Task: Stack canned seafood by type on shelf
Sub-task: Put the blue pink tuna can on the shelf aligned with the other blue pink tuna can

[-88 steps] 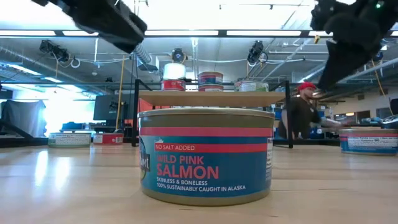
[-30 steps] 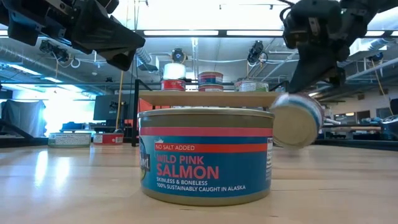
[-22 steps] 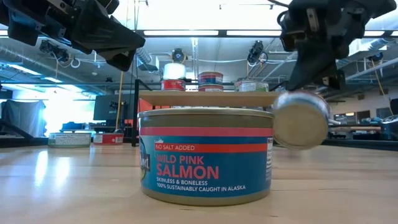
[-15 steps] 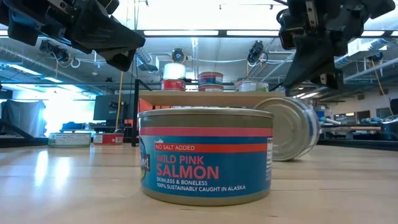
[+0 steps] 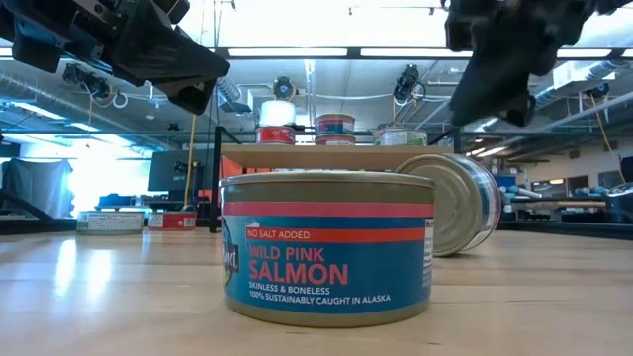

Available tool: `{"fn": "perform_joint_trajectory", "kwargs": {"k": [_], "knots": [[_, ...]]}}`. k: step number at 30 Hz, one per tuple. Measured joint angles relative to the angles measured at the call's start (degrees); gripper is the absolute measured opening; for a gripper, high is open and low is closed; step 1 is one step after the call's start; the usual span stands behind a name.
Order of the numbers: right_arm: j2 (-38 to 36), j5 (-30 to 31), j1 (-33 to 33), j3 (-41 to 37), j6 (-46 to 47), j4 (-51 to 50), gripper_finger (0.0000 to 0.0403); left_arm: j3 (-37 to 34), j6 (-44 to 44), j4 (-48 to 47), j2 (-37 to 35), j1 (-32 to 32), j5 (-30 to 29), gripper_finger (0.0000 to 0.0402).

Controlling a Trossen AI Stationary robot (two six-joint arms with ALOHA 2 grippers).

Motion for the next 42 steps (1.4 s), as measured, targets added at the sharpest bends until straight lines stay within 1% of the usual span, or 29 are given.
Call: {"fn": "perform_joint_trajectory", "kwargs": {"k": [3,7,9,13,16,20,24,27,29,42], "knots": [[2.17,5.73,3.93,1.54,-0.63,-0.03,0.0163,0.0,0.11,-0.1,0.0,0.0,-0.02,0.0007],[9.03,9.07,7.24,6.32,0.85,-2.94,0.0212,0.0,0.26,-0.11,0.0,0.0,-0.04,0.0007],[13.2,10.65,8.13,10.16,2.77,-8.21,0.0236,0.0,0.26,-0.13,0.0,0.0,-0.04,0.0007],[21.0,14.93,8.99,18.87,8.71,-22.84,0.0274,0.0,0.24,-0.22,0.0,-0.01,-0.06,0.0007],[25.48,15.86,9.14,24.05,10.69,-29.07,0.0299,0.0,0.29,-0.26,0.0,0.0,-0.06,0.0007],[28.61,15.73,9.28,28.64,9.64,-29.99,0.0324,0.0,0.36,-0.26,0.0,-0.01,-0.09,0.0007],[29.66,15.53,9.28,30.33,10.01,-30.08,0.0338,0.0,0.42,-0.86,0.0,-0.02,-0.26,0.0007],[29.73,14.75,8.7,30.39,15.26,-30.74,0.0342,0.0,0.42,-1.76,0.0,-0.01,-0.27,0.0007],[29.77,13.56,8.32,30.39,17.08,-30.86,0.0343,0.0,0.38,-2.03,0.0,0.0,-0.26,0.0007],[29.95,12.69,8.01,28.86,16.83,-27.61,0.0337,0.0,0.42,-1.77,0.0,-0.02,-0.26,0.0007]]}}
